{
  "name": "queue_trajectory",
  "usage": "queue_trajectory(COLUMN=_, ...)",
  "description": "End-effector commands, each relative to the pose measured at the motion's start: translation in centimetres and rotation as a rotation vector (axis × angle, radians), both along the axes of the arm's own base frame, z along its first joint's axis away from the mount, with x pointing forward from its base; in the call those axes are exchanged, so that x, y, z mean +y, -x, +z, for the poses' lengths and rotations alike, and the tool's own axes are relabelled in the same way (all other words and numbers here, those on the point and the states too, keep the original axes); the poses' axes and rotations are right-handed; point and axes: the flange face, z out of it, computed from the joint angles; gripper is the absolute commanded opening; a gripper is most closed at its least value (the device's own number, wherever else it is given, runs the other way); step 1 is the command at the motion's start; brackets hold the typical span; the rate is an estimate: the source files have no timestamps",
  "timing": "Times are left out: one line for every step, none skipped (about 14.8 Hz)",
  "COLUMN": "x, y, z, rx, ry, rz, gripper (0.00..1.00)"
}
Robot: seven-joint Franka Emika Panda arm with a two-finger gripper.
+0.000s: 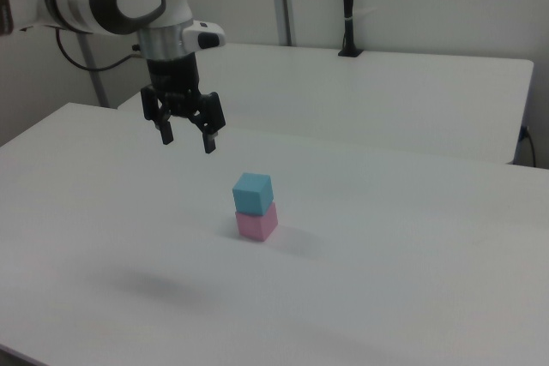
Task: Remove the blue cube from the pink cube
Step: 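Lower the open gripper over the blue cube on the pink cube, then close the gripper on the blue cube's sides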
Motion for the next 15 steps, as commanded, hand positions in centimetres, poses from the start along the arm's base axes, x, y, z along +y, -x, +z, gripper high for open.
queue_trajectory(x=0.3, y=-4.1, z=-1.4, rx=-0.027, ry=0.016, rz=-0.014, gripper=1.0)
queue_trajectory(x=0.4, y=-5.3, z=-2.1, rx=-0.031, ry=0.019, rz=-0.007, gripper=1.0)
queue_trajectory(x=0.3, y=-6.4, z=-3.3, rx=-0.027, ry=0.022, rz=-0.006, gripper=1.0)
queue_trajectory(x=0.4, y=-7.6, z=-4.7, rx=-0.023, ry=0.031, rz=-0.004, gripper=1.0)
queue_trajectory(x=0.5, y=-8.8, z=-5.7, rx=-0.031, ry=0.035, rz=-0.002, gripper=1.0)
queue_trajectory(x=0.6, y=-9.8, z=-7.2, rx=-0.033, ry=0.042, rz=0.001, gripper=1.0)
queue_trajectory(x=0.6, y=-10.8, z=-8.7, rx=-0.042, ry=0.049, rz=0.003, gripper=1.0)
queue_trajectory(x=0.6, y=-11.6, z=-10.1, rx=-0.06, ry=0.054, rz=0.003, gripper=1.0)
queue_trajectory(x=0.6, y=-12.3, z=-11.3, rx=-0.073, ry=0.059, rz=0.008, gripper=1.0)
queue_trajectory(x=0.5, y=-12.8, z=-12.4, rx=-0.079, ry=0.064, rz=0.014, gripper=1.0)
queue_trajectory(x=0.5, y=-13.0, z=-13.2, rx=-0.078, ry=0.071, rz=0.022, gripper=1.0)
queue_trajectory(x=0.4, y=-13.2, z=-13.8, rx=-0.081, ry=0.076, rz=0.026, gripper=1.0)
queue_trajectory(x=0.4, y=-13.4, z=-14.3, rx=-0.085, ry=0.078, rz=0.031, gripper=1.0)
queue_trajectory(x=0.3, y=-13.3, z=-14.7, rx=-0.076, ry=0.078, rz=0.046, gripper=1.0)
queue_trajectory(x=0.3, y=-13.0, z=-15.5, rx=-0.058, ry=0.076, rz=0.067, gripper=1.0)
